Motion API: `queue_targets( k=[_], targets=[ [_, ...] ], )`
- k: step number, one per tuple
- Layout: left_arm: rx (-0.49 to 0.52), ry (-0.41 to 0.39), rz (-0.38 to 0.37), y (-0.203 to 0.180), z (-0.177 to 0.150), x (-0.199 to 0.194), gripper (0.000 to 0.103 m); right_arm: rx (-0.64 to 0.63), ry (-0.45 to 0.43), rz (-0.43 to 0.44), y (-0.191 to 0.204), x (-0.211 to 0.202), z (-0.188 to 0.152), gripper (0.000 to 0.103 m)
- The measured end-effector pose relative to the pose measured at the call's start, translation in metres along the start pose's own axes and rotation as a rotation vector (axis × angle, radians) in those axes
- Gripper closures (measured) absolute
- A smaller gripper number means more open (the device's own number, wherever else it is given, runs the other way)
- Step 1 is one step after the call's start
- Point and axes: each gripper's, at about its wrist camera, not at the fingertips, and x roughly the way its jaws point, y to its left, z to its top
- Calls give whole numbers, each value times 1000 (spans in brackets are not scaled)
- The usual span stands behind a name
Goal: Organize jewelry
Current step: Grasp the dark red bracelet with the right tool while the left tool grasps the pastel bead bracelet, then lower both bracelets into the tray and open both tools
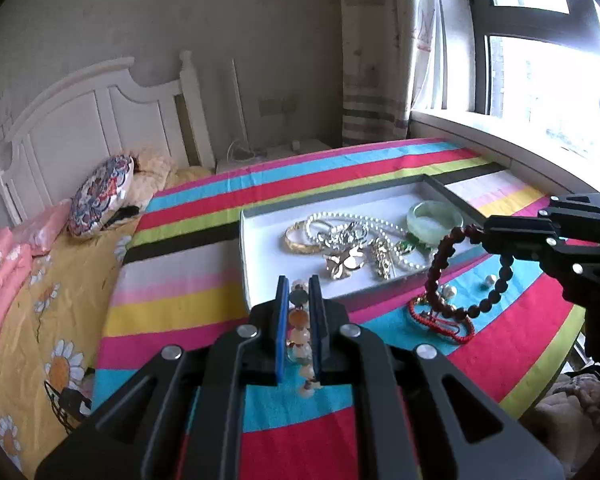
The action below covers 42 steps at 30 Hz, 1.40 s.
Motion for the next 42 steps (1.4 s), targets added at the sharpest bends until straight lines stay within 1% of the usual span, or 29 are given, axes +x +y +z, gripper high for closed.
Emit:
queue_targets(
  k=[7, 15, 18, 23, 27, 32, 37, 42],
  targets=[
    [29, -34, 0, -5, 11, -11, 94, 15, -19, -25, -8, -7, 2, 89],
    [58, -38, -3, -5, 29, 0, 94, 0, -33, -69, -20, -1, 18, 89],
    [72, -38, -1, -7, 37, 9, 94, 1, -26, -81, -29, 10, 28, 89],
    [83, -27, 6, -7, 46, 27, 94, 39, -8, -87, -48, 35, 41, 89],
    [69, -9, 8, -5, 52, 44, 94, 42, 11, -95, -53, 54, 48, 89],
    [57, 10, 13, 0, 53, 63, 94, 44, 41, -105, -56, 81, 54, 89],
    [51, 20, 13, 3, 53, 71, 94, 76, 66, -111, -65, 102, 57, 89],
    [38, 53, 25, 8, 48, 88, 94, 132, 112, -146, -87, 126, 54, 89]
  ],
)
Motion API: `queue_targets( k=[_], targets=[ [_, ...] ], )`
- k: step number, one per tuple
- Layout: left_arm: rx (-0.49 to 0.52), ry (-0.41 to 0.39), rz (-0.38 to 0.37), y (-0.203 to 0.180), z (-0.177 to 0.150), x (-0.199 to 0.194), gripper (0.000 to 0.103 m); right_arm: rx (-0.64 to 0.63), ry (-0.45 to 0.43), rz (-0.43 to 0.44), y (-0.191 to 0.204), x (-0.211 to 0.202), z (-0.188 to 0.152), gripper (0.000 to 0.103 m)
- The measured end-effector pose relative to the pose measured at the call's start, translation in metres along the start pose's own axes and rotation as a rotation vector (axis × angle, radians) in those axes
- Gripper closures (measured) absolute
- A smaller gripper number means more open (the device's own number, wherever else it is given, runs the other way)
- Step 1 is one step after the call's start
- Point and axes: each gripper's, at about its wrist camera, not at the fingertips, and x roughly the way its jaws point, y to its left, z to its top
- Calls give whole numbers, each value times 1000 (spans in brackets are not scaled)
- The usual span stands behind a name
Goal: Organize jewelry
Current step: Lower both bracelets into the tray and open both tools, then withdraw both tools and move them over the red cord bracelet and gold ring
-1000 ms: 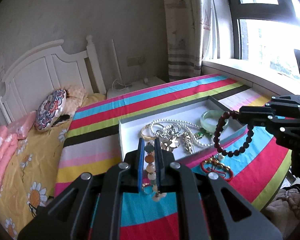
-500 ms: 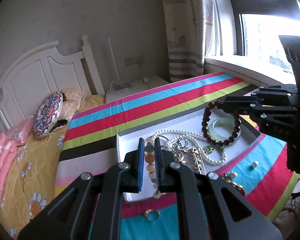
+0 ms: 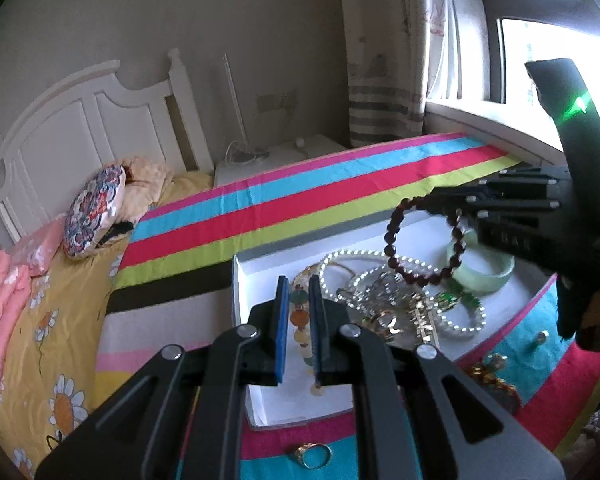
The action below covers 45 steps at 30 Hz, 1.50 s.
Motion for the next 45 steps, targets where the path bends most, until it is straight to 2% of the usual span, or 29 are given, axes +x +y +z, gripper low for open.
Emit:
queue_targets(
  k=[6, 7, 8, 9, 10, 12, 16, 18, 24, 27, 32, 35, 41, 45],
  targets=[
    [-9, 58, 18, 2, -13, 26, 93, 27, 42, -7, -12, 17, 4, 88],
    [-12, 64, 18, 2, -14, 28, 91, 26, 39, -14, -13, 16, 5, 86],
    [-13, 73, 19, 3, -16, 30, 88, 29, 33, -18, -13, 14, 6, 81],
    [-13, 79, 20, 3, -18, 32, 73, 34, 26, -10, -14, 11, 7, 76],
    [-11, 75, 27, 3, -19, 31, 51, 38, 16, -4, -14, 6, 6, 75],
    [-1, 43, 62, 3, -21, 24, 27, 39, -1, 0, -14, -2, 6, 68],
    [-2, 31, 109, 6, -26, 11, 9, 37, -43, 30, -9, -29, -1, 57],
    [-30, 24, 131, 10, -34, 1, 4, 32, -60, 42, -7, -41, -5, 52],
    [-149, 33, 105, 27, -67, -26, 3, 6, -70, 79, 5, -72, -35, 49],
    [-212, 4, 110, 38, -76, -42, 3, 6, -53, 102, 8, -81, -51, 49],
    [-229, 27, 163, 47, -89, -44, 3, 1, -5, 141, 18, -92, -77, 49],
    [-237, 72, 144, 49, -98, -38, 3, -31, 52, 129, 26, -92, -89, 50],
    [-233, 68, 118, 50, -100, -35, 3, -79, 145, 117, 44, -83, -112, 72],
    [-273, 67, 85, 56, -102, -35, 3, -80, 163, 128, 47, -80, -115, 73]
  ],
)
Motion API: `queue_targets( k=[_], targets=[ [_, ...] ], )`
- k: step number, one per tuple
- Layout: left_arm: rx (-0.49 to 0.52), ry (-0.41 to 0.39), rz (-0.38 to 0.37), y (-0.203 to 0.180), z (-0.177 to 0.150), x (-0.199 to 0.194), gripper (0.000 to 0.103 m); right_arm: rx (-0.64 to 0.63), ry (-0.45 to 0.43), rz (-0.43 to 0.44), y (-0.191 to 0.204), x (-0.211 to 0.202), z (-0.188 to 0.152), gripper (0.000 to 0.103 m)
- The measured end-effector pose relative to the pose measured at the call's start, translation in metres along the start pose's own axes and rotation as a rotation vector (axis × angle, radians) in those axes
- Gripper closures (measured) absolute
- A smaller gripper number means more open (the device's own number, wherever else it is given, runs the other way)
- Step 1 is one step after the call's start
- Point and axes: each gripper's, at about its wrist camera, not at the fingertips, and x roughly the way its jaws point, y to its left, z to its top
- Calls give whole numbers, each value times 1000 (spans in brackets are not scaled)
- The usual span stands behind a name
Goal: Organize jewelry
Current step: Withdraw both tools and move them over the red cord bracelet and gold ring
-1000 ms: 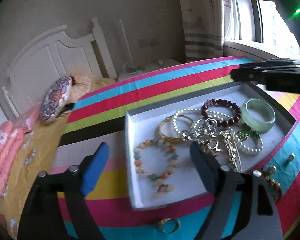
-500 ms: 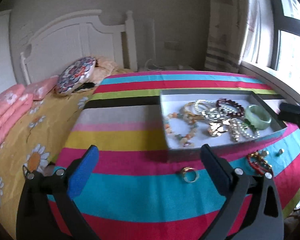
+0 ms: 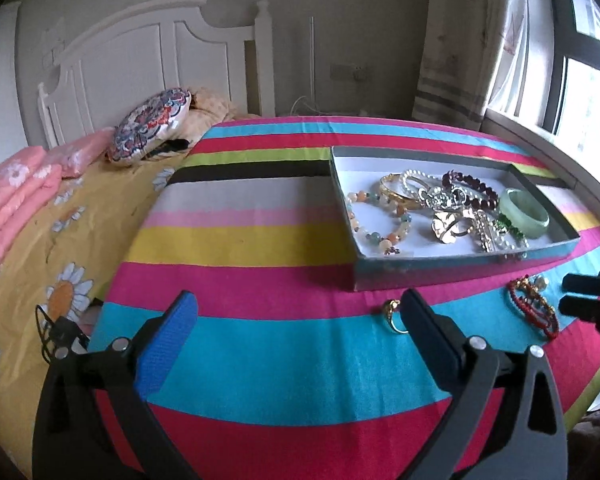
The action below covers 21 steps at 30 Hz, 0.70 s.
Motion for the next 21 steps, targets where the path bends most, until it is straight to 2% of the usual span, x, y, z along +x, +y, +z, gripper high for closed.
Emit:
queue_targets(
  k=[3, 5, 11, 14, 18, 21],
  targets=[
    [-17, 19, -16, 2, 1, 4, 3, -12, 9, 9, 6, 2, 0, 74],
    [-22, 26, -19, 2, 1, 5, 3, -22, 21, -1, 8, 5, 0, 78],
    [-9, 18, -11, -1, 0, 5, 3, -41, 47, -29, 12, 14, 0, 82],
    [4, 22, -9, -4, 0, 6, 3, -64, 45, -34, 18, 18, 3, 82],
    [17, 19, -9, -6, 0, 5, 3, -85, 33, -34, 23, 21, 5, 92],
    [42, 11, -1, -10, -1, 3, 3, -98, 24, -44, 25, 20, 3, 92]
  ],
)
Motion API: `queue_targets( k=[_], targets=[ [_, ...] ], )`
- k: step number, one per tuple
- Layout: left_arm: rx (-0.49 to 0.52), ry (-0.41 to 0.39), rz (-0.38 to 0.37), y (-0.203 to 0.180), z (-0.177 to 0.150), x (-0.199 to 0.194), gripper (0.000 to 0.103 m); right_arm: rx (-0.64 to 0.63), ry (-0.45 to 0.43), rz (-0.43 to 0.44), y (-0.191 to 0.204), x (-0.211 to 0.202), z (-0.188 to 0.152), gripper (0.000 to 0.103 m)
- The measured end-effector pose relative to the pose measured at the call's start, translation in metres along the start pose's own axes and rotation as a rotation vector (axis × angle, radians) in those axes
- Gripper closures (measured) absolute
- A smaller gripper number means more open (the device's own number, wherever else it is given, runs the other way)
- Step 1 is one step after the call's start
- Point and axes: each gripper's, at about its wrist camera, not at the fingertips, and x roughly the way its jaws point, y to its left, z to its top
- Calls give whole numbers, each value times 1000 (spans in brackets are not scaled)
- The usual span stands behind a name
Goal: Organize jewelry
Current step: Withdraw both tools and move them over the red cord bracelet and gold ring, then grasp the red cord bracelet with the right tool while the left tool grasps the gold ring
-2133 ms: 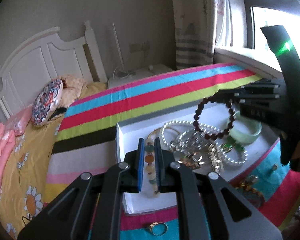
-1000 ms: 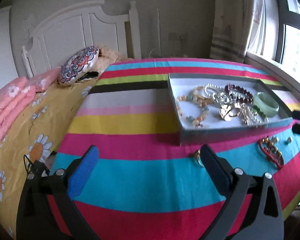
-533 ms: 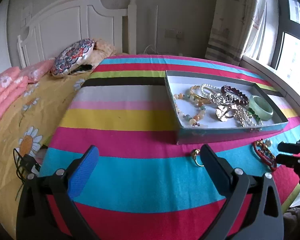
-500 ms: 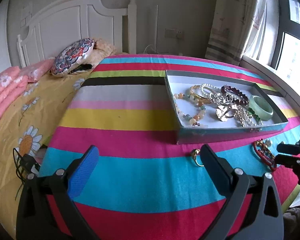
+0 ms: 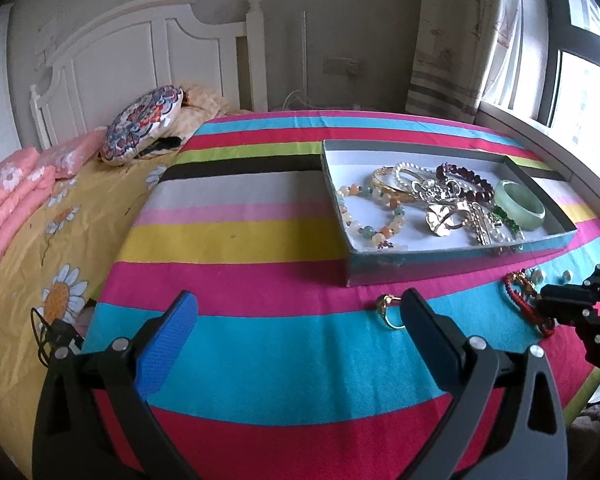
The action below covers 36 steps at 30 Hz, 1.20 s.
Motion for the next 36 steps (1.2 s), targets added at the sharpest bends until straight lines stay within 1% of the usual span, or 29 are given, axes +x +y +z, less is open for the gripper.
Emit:
queue_targets(
  k=[5, 8, 9, 10, 11, 13, 14, 15, 16, 17, 19, 20, 21, 26, 31, 36],
  targets=[
    [81, 12, 22, -15, 0, 0, 3, 23, -26, 25, -4, -4, -5, 92],
    [113, 31, -11, -27, -1, 2, 5, 34, -36, 39, -8, -4, -7, 92],
    [112, 41, -40, -30, -2, 3, 11, 36, -37, 40, -8, -4, -7, 92],
    [111, 52, -64, -33, -2, 4, 19, 34, -39, 40, -8, -4, -7, 92],
    [108, 68, -80, -36, -2, 7, 23, 34, -40, 40, -8, -4, -7, 92],
    [109, 102, -80, -39, -2, 15, 39, 36, -42, 42, -8, -3, -7, 92],
    [111, 117, -85, -40, -2, 18, 43, 37, -43, 43, -8, -4, -8, 92],
    [104, 117, -99, -39, -1, 18, 47, 38, -44, 44, -9, -4, -8, 92],
    [102, 122, -97, -39, -1, 19, 54, 39, -44, 45, -9, -4, -8, 92],
    [102, 124, -105, -40, -1, 19, 58, 41, -46, 46, -9, -4, -8, 92],
    [112, 124, -127, -43, 0, 20, 71, 42, -47, 45, -9, -4, -9, 92],
    [124, 121, -129, -45, 0, 20, 73, 41, -48, 44, -9, -4, -9, 92],
    [138, 117, -137, -48, -1, 19, 79, 41, -49, 42, -9, -4, -9, 92],
    [143, 99, -158, -52, -4, 16, 79, 39, -62, 34, -9, -7, -11, 92],
    [154, 84, -167, -54, -7, 9, 79, 30, -103, 21, -6, -19, -9, 92],
    [171, 56, -172, -59, -4, -2, 79, 19, -138, 14, -2, -31, -5, 92]
  ],
)
